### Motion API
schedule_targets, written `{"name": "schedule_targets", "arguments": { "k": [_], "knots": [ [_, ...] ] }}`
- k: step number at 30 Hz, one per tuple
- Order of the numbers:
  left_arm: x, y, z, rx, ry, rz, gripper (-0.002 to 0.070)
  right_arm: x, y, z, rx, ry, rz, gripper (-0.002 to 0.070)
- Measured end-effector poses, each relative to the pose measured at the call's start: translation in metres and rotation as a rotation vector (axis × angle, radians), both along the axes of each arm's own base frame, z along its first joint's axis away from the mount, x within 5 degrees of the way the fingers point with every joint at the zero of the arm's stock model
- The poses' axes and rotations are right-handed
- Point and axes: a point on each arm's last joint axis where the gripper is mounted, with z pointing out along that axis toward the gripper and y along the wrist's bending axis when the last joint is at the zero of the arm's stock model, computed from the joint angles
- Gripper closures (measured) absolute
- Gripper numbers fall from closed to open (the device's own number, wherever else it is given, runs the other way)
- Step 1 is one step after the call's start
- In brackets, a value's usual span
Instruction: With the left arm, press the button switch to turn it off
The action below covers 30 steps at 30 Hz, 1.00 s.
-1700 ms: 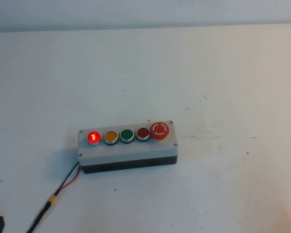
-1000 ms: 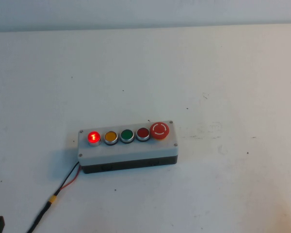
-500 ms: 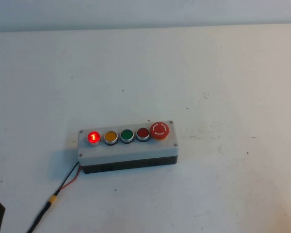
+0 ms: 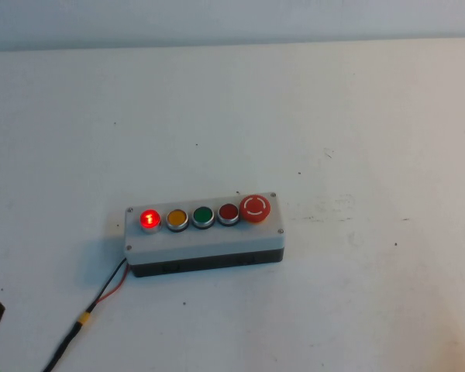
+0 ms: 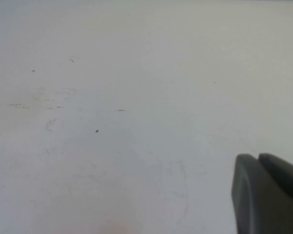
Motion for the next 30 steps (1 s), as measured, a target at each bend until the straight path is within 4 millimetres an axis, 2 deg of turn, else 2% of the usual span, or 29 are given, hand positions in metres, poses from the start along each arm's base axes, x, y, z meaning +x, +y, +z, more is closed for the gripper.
{"name": "schedule_targets", "arguments": {
  "k": [6,8,12,16,21,30],
  "knots": [
    [0.023,-0.007,0.061,0.255,0.336,-0.117,0.0677,0.0,0.0,0.0,0.0,0.0,0.0,0.0692],
    [0.038,-0.01,0.078,0.343,0.424,-0.178,0.0677,0.0,0.0,0.0,0.0,0.0,0.0,0.0692],
    [0.075,-0.017,0.1,0.465,0.553,-0.287,0.0677,0.0,0.0,0.0,0.0,0.0,0.0,0.0692],
    [0.117,-0.03,0.102,0.531,0.637,-0.383,0.0677,0.0,0.0,0.0,0.0,0.0,0.0,0.0692],
    [0.16,-0.064,0.095,0.601,0.708,-0.526,0.0677,0.0,0.0,0.0,0.0,0.0,0.0,0.0692],
    [0.217,-0.116,0.079,0.736,0.855,-0.645,0.0677,0.0,0.0,0.0,0.0,0.0,0.0,0.0692]
  ]
}}
